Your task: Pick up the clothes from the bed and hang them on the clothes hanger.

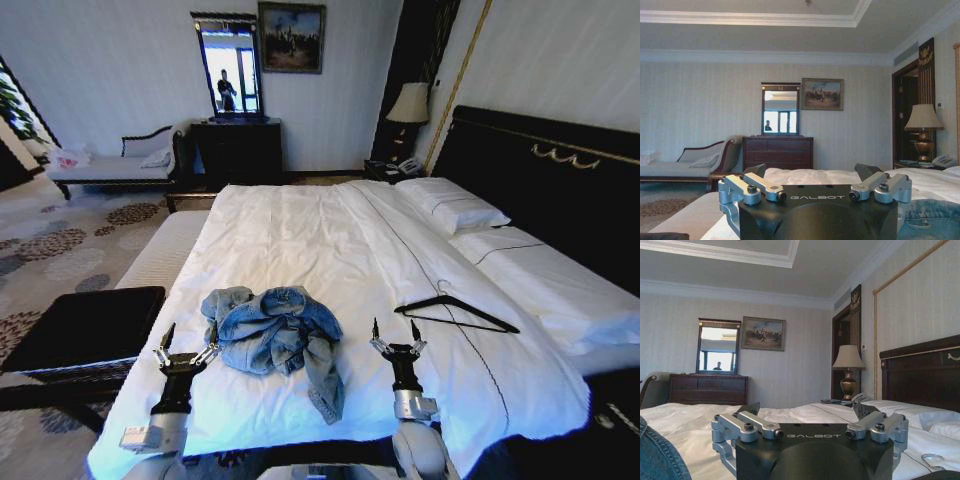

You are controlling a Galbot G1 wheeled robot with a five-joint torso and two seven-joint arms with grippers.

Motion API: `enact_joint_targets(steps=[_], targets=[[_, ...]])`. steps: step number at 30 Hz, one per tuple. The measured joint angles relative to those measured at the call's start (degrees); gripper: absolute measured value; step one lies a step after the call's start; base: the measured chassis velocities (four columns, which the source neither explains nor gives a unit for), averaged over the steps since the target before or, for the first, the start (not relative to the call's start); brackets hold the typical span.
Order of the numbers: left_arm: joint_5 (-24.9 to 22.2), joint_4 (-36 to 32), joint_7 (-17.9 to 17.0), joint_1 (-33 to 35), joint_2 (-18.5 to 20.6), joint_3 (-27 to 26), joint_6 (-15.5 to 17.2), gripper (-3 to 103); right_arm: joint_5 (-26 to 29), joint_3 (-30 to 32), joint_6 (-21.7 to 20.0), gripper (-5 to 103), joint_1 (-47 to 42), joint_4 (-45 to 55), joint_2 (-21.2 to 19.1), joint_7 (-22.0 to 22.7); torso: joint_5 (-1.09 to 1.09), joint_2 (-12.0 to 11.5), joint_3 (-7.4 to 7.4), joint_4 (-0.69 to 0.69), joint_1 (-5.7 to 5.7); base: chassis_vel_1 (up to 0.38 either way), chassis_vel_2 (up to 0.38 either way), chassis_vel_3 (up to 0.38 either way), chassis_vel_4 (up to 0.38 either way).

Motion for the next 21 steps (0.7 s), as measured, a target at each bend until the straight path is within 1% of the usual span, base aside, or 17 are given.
enact_joint_targets(steps=[4, 10, 15, 21], targets=[[-0.24, -0.02, -0.02, -0.02, 0.02, 0.02, 0.17, 100, -0.02, -0.09, 0.04, 100, 0.04, -0.18, 0.1, 0.04, 0.01, 0.0, -0.01, 0.0, -0.01, 0.014, 0.09, -0.012, -0.106], [-0.41, 0.46, -0.04, 0.08, 0.34, -0.3, 0.06, 100, -0.39, -0.61, 0.7, 100, -0.19, -0.19, 0.4, -0.01, 0.01, 0.0, 0.0, 0.01, 0.02, 0.049, 0.226, -0.045, -0.219], [-0.92, 0.84, -0.11, 0.18, 0.78, -0.84, -0.12, 100, -0.5, -0.93, 1.43, 100, -0.37, -0.11, 0.72, -0.15, -0.05, -0.01, 0.0, 0.0, 0.06, 0.041, 0.185, -0.03, -0.157], [-1.48, 1.57, -0.3, 0.05, 1.32, -1.37, -0.04, 100, -0.6, -1.2, 1.4, 100, -0.35, -0.18, 1.07, 0.58, 0.02, 0.0, -0.01, -0.01, -0.02, -0.008, -0.022, 0.003, 0.012]])
